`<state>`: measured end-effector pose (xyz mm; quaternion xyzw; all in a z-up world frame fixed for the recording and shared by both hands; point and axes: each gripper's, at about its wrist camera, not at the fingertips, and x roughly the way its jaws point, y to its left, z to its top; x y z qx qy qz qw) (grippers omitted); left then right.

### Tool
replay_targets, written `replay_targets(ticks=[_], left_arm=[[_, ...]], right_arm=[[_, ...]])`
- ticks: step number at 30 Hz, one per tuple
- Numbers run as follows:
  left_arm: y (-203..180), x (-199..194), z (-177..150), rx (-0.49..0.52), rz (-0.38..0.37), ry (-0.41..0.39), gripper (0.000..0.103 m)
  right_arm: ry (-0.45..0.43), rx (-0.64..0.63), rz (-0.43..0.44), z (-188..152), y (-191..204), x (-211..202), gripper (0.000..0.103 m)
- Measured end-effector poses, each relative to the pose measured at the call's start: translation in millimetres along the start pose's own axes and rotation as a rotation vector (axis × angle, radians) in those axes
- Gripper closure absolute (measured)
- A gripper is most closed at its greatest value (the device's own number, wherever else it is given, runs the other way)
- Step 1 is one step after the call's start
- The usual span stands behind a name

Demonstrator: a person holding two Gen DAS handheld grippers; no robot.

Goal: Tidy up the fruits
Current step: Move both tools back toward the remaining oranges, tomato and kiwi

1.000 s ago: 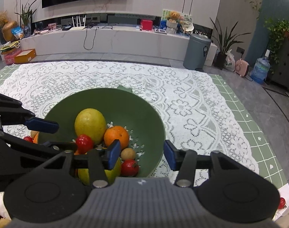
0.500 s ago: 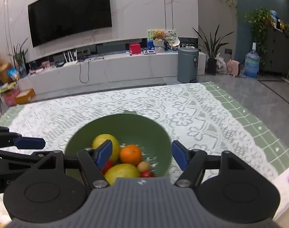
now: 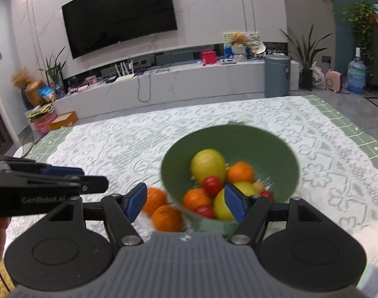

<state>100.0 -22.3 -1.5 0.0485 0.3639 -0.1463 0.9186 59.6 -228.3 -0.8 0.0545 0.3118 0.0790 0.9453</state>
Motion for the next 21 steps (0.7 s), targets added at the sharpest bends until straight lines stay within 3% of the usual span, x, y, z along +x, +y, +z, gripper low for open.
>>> replay_targets(ticks=[4, 12, 21], left_arm=[[16, 5, -11, -0.024, -0.015, 0.013, 0.053], [35, 29, -28, -0.041, -0.08, 0.043, 0.053], [42, 59, -38, -0.043, -0.099, 0.047, 0.053]], right_arm=[[0.037, -0.05, 0.026, -11, 20, 7, 0.039], [0.145, -0.102, 0.017, -30, 37, 32, 0.053], [0.182, -0.045, -0.002, -33, 39, 58, 0.054]])
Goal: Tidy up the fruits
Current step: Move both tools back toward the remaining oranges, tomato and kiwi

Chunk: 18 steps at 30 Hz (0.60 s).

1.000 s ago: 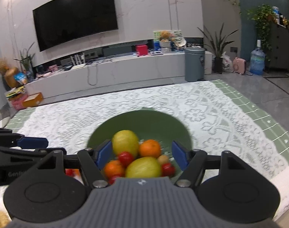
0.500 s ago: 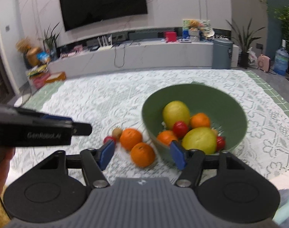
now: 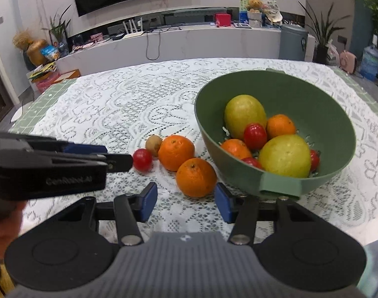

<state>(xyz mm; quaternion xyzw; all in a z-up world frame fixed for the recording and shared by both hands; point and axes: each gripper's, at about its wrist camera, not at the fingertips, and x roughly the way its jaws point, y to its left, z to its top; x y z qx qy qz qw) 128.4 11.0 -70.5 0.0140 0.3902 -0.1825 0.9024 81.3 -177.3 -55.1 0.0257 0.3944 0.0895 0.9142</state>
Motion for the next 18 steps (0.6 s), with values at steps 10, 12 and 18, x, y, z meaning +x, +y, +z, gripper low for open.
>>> replay_targets(ticks=[10, 12, 18], left_arm=[[13, 25, -1, -0.087, -0.013, 0.036, 0.056], [15, 26, 0, -0.1, -0.017, 0.035, 0.056], [13, 29, 0, -0.094, -0.024, 0.03, 0.056]], right_arm=[[-0.024, 0.069, -0.078, 4, 5, 17, 0.052], [-0.025, 0.068, -0.1, 5, 8, 20, 0.052], [0.014, 0.153, -0.069, 5, 0, 25, 0.054]])
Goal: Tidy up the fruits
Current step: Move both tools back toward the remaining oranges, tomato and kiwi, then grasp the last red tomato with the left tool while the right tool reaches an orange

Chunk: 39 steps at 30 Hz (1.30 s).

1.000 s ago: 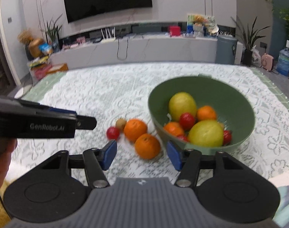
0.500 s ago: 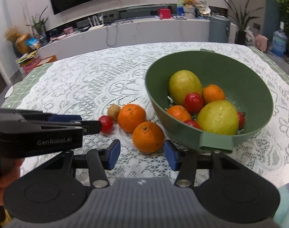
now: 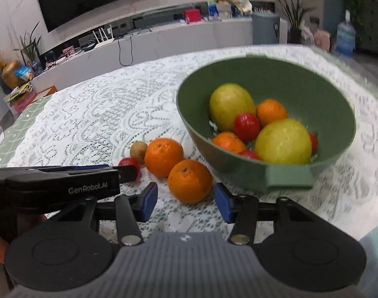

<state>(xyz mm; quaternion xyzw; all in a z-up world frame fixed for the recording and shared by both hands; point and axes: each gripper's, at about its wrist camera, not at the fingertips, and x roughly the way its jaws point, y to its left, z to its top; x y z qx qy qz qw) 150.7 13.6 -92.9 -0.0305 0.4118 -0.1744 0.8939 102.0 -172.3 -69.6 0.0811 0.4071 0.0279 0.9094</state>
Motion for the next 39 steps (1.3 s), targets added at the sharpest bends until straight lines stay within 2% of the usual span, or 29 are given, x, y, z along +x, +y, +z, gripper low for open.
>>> replay_targets(ticks=[7, 12, 17, 26, 39], left_arm=[[5, 7, 2, -0.041, -0.014, 0.005, 0.057], [7, 8, 2, -0.051, -0.022, 0.0, 0.06], [4, 8, 2, -0.035, -0.038, -0.004, 0.071], [-1, 7, 1, -0.007, -0.017, -0.007, 0.071], [5, -16, -14, -0.037, 0.017, 0.05, 0.071]], right_arm=[[0.002, 0.068, 0.001, 1, -5, 9, 0.055], [0.023, 0.106, 0.011, 1, -7, 17, 0.059], [0.017, 0.098, 0.006, -1, -6, 17, 0.062], [0.025, 0.083, 0.009, -1, -6, 16, 0.066], [0.056, -0.026, 0.06, -6, 2, 5, 0.066]])
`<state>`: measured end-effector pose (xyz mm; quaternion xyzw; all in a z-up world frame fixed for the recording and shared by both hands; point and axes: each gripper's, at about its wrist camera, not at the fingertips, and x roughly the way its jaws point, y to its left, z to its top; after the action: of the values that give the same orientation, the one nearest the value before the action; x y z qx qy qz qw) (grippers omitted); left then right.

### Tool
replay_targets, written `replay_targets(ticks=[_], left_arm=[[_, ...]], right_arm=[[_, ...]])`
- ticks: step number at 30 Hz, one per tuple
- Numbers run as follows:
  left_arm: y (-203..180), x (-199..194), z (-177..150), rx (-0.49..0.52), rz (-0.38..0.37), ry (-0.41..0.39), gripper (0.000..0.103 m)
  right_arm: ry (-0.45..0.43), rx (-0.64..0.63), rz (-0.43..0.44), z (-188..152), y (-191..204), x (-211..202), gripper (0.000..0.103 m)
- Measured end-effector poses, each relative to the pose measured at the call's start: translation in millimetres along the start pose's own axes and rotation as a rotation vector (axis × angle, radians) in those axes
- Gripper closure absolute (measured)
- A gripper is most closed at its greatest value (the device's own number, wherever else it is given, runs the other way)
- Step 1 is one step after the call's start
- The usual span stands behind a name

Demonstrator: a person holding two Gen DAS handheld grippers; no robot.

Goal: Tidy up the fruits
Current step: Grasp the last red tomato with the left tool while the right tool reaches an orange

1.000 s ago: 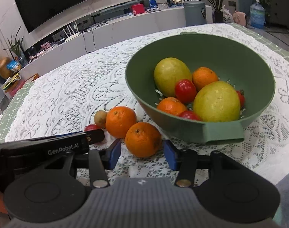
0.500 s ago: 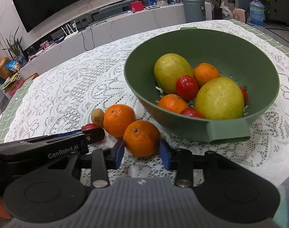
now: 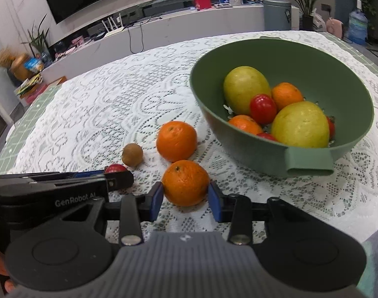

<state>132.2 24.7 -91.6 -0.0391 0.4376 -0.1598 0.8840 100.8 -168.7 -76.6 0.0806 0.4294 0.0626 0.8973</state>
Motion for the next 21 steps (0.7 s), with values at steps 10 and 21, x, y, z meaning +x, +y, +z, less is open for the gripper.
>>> replay_targets(ticks=[10, 21], left_arm=[[7, 2, 2, -0.036, -0.003, -0.001, 0.071], [15, 0, 3, -0.1, -0.006, 0.0, 0.071]], right_arm=[[-0.011, -0.042, -0.011, 0, 5, 6, 0.063], [-0.016, -0.036, 0.029, 4, 4, 8, 0.061]])
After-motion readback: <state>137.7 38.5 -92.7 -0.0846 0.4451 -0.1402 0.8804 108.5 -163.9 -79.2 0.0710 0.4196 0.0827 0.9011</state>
